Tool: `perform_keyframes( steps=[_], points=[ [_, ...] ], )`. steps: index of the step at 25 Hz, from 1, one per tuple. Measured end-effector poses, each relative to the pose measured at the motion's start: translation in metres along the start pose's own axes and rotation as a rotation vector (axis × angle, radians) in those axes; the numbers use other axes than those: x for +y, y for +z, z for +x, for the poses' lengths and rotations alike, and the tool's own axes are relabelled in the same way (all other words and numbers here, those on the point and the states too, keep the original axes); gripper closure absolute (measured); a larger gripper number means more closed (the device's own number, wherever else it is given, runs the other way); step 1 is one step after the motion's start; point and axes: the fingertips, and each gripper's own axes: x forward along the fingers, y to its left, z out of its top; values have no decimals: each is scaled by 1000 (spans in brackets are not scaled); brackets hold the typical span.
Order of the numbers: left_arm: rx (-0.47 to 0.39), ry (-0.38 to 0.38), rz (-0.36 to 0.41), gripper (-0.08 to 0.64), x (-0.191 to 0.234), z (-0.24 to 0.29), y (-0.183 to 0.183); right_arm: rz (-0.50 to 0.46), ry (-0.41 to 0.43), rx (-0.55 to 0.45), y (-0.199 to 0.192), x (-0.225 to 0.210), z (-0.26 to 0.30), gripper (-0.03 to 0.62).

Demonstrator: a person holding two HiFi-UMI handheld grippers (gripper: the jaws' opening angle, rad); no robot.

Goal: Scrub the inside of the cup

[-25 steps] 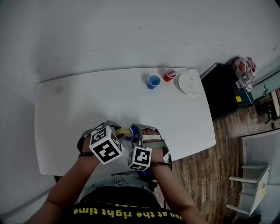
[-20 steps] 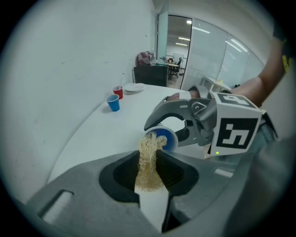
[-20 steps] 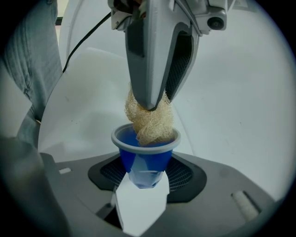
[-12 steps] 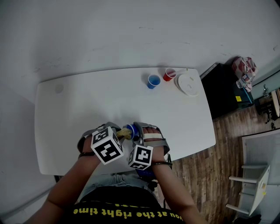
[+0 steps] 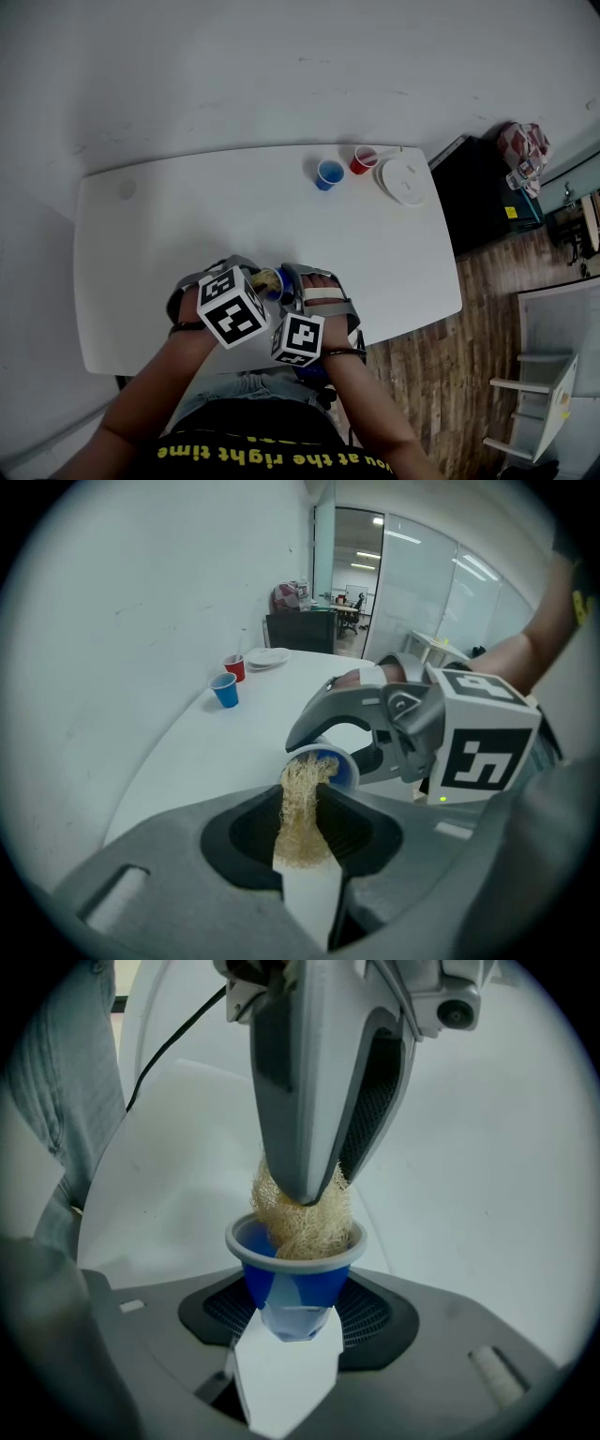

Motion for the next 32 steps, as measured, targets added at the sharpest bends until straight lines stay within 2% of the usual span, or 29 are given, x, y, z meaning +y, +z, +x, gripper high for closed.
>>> perform_keyframes(
  steps=[5, 12, 19, 26, 32],
  points=[
    [21, 6, 15, 448, 0, 4, -2, -13, -3, -2, 2, -4, 0, 331],
    [28, -23, 32, 448, -11, 3, 0, -19, -3, -2, 2, -5, 0, 331],
    [41, -4, 56, 448, -7, 4, 1, -32, 1, -6, 6, 2, -1, 331],
    [44, 0, 55, 448, -7, 7, 4, -39, -1, -5, 9, 2, -2, 331],
    [47, -29, 49, 448, -13, 7, 4, -47, 2, -4, 8, 1, 0, 331]
  ],
)
